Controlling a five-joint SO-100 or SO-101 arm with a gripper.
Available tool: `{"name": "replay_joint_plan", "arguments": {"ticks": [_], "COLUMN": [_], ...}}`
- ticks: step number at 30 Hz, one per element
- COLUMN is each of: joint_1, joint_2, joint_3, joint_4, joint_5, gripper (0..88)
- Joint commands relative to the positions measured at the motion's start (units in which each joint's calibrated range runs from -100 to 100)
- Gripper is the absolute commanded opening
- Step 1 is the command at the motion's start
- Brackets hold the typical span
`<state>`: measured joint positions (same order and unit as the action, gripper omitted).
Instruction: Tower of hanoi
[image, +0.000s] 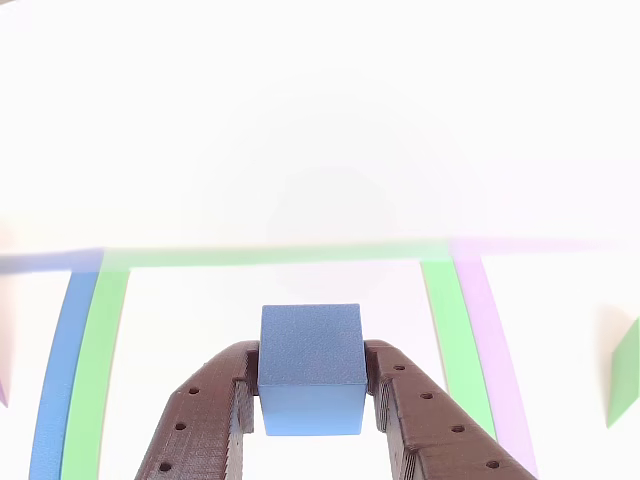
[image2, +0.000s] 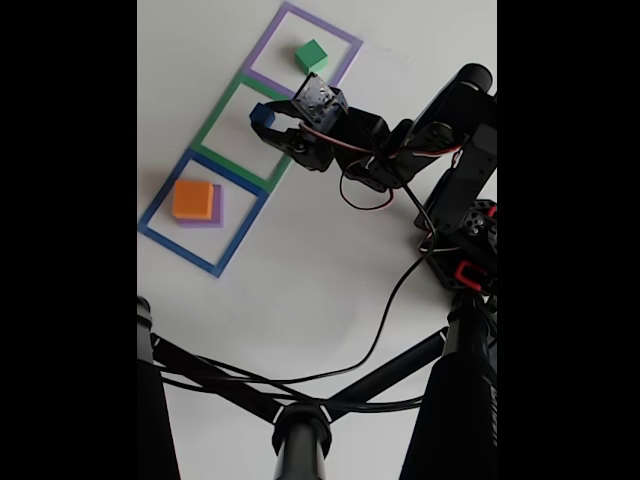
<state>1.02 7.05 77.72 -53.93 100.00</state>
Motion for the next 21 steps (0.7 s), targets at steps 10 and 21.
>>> {"name": "replay_joint_plan", "arguments": {"ticks": [10, 21], "joint_1": [-0.4, -0.2], "joint_2": [11.0, 15.0], "joint_3": [-3.8, -5.7], "joint_4": [-11.7, -14.2], "joint_5": [0.0, 0.0], "gripper": [3.9, 14.8]}}
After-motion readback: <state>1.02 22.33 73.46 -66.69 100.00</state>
